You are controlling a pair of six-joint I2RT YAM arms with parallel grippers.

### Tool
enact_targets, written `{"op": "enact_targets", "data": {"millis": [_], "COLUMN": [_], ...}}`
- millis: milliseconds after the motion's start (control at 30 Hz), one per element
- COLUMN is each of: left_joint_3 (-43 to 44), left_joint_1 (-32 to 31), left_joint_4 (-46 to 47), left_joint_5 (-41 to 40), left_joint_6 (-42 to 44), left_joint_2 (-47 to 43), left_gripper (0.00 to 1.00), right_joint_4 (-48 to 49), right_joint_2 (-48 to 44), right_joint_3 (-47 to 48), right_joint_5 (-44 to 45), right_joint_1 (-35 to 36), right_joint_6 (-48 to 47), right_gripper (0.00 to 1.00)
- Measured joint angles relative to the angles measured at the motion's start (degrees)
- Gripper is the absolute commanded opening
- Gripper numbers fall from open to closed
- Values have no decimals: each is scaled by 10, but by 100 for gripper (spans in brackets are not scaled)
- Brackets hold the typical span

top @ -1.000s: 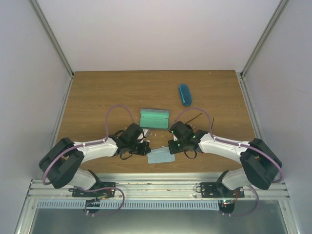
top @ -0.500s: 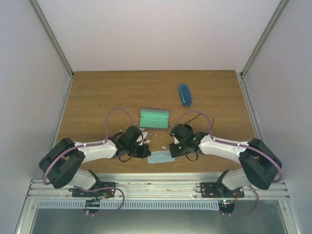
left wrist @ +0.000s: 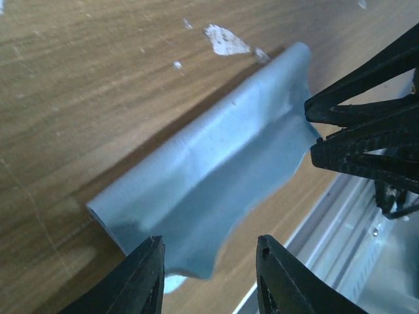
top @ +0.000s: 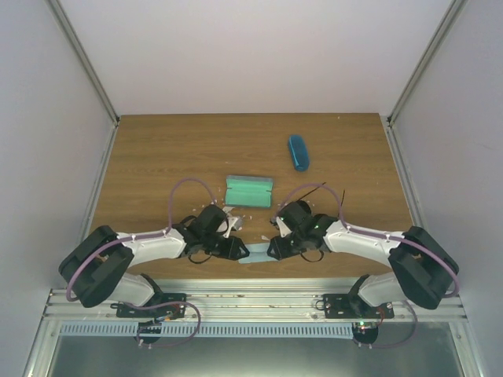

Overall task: Organize the sunglasses
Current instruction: Fold the glasses cleaning cloth at the center of the board.

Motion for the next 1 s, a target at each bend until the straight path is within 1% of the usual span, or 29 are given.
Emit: {"op": "enact_targets", "data": {"millis": [100,200,333,433,633,700,833,1000], "left_joint_3": [-13,-22,-22,-23,-21,-18,-7,3], "left_joint_1": [0,0,0,0,0,0,0,0], "left_joint_4": [1,0,2,14,44,55,63,47], "left_joint_5": [15,19,15,12,-2,-4,-18,-70], "left_joint_6": [0,0,-5,-17,-45,-54,-67,-71], "left_joint_2": [-24,-58,-71,-68,-18,1,32,39], "left_gripper": [41,40,32,25,16,14,12,12], "right_joint_4": [2,0,-2,-2,-1,3,23,20], "right_joint_2": [-22,-45,-63,-60,-12,7,43,78], "right_joint_3": [-14,-23,-24,-22,5,15,31,49], "right_joint_5": [-31,-45,-41,-27,13,17,17,38], "right_joint_1": [0,0,0,0,0,1,6,13], "right_joint_6": [-2,-2,1,4,15,19,25,41], "right_gripper": [34,36,36,32,22,20,20,21]}}
